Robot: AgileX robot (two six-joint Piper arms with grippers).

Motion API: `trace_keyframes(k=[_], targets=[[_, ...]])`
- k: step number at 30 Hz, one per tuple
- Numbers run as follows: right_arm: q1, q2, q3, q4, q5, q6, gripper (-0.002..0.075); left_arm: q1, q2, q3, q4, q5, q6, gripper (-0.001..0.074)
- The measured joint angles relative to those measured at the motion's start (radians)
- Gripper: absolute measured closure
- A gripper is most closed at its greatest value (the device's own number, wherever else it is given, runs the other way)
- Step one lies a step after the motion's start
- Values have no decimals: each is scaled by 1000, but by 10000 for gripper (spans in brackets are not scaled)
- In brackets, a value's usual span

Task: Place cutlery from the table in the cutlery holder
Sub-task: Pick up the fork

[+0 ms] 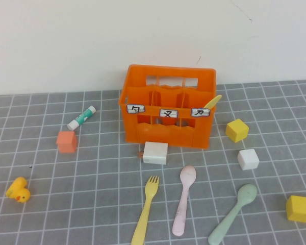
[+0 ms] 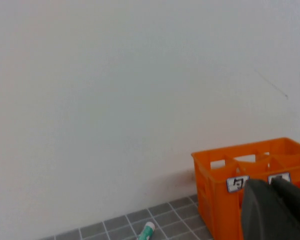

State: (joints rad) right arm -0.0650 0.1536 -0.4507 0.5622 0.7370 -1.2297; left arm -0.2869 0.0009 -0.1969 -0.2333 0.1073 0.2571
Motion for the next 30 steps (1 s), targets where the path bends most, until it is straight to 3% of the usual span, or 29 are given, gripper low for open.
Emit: trace_keyframes(k=[7,30], targets=[[0,-119,58,28,4,10,729,0,-12,48,0,-22,0,735],[0,-127,58,91,-16,8,729,0,-14,48,0,-44,0,735]])
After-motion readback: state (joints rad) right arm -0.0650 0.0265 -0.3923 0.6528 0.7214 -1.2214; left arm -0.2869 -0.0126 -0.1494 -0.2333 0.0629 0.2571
